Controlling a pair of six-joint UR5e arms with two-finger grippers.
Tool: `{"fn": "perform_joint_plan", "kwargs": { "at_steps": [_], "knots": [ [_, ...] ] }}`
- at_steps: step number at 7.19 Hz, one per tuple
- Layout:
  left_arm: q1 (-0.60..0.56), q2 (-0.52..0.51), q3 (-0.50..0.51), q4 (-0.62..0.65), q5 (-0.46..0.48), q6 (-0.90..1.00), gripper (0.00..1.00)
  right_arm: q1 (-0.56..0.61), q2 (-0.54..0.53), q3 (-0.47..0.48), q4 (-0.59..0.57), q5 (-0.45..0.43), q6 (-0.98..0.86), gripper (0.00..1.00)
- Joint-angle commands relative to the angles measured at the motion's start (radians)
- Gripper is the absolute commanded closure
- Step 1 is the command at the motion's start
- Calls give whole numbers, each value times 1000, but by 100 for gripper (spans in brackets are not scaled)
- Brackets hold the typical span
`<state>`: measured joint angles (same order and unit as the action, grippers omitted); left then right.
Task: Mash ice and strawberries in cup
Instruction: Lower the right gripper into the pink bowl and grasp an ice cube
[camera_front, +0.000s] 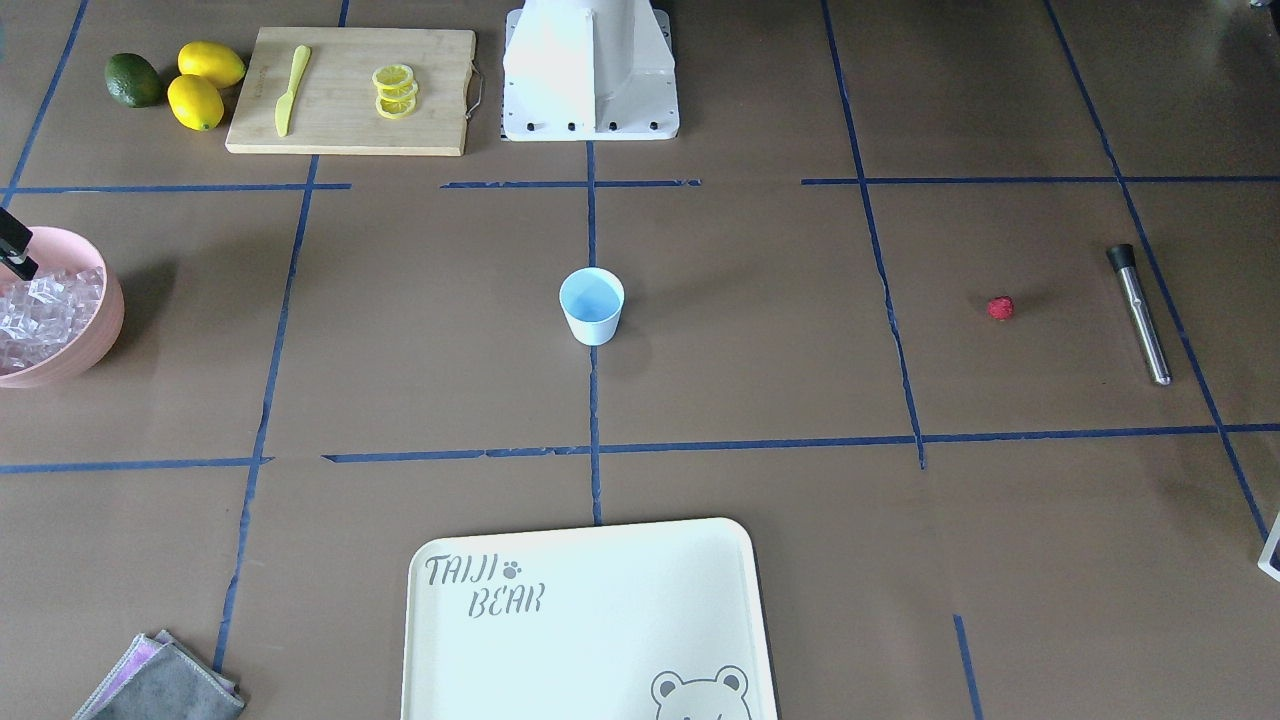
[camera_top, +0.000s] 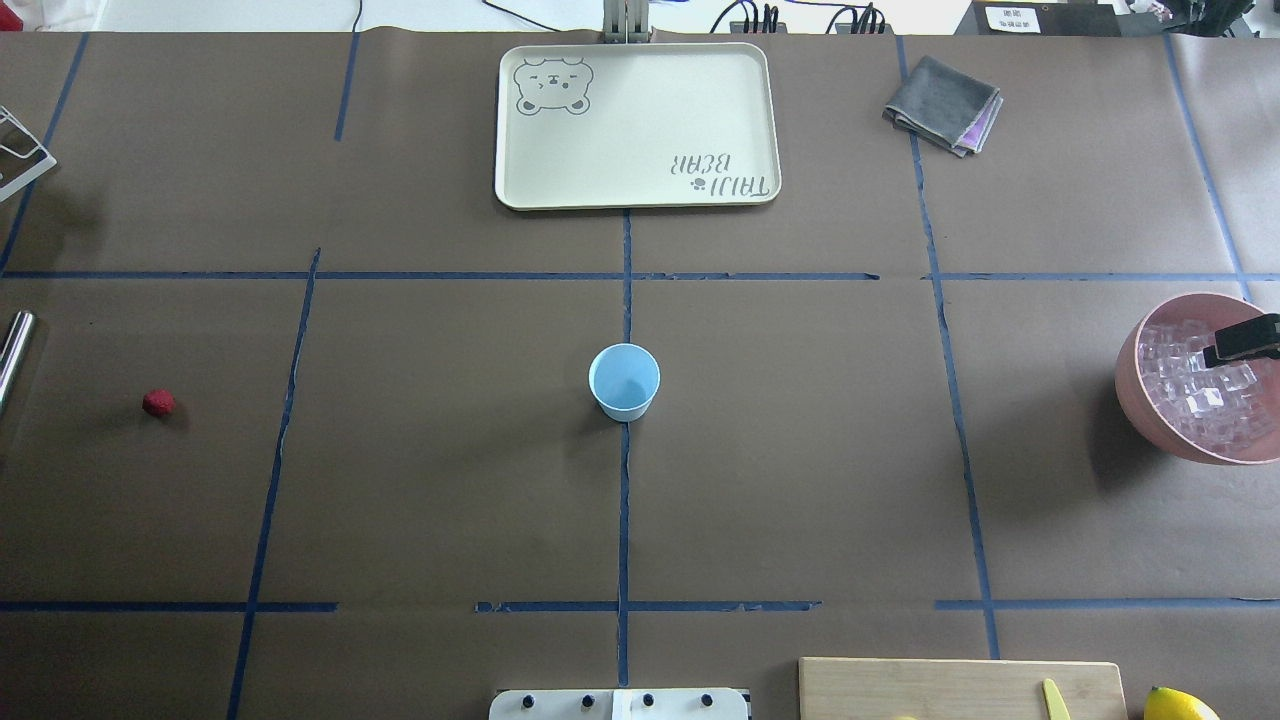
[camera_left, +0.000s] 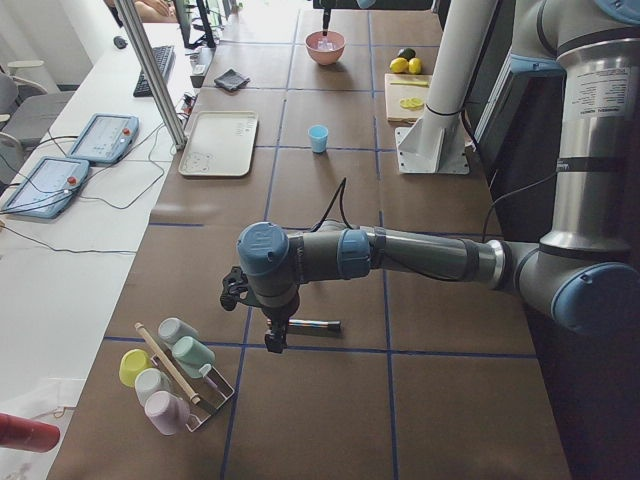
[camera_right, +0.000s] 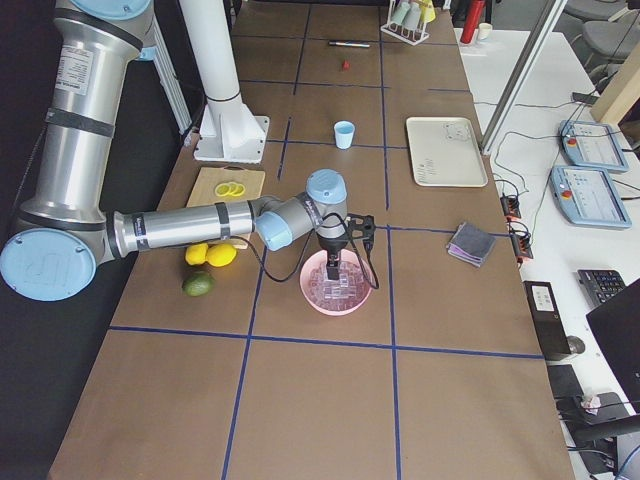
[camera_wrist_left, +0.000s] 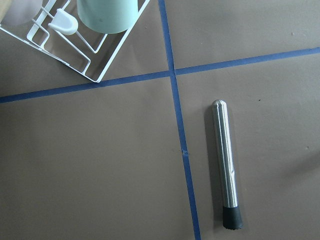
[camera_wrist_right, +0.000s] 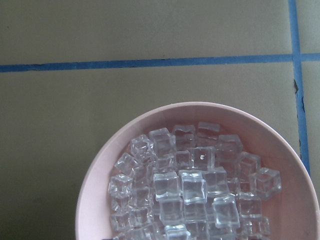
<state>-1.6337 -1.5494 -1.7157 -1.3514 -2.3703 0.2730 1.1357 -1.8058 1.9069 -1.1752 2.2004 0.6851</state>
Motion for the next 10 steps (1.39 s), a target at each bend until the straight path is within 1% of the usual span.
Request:
{"fn": "perform_joint_plan", "kwargs": {
  "at_steps": [1, 3, 4, 10],
  "knots": [
    [0, 0, -1, 0, 0, 0, 0, -22, 2, -19, 8, 1, 1, 23],
    [0, 0, -1, 0, 0, 0, 0, -65, 6, -25, 6, -7, -7, 36],
    [0, 0, -1, 0, 0, 2, 0, -68, 8, -32, 6, -4, -9, 38],
    [0, 0, -2, 0, 0, 2, 0, -77, 23, -78, 6, -5, -38, 38]
  ]
}}
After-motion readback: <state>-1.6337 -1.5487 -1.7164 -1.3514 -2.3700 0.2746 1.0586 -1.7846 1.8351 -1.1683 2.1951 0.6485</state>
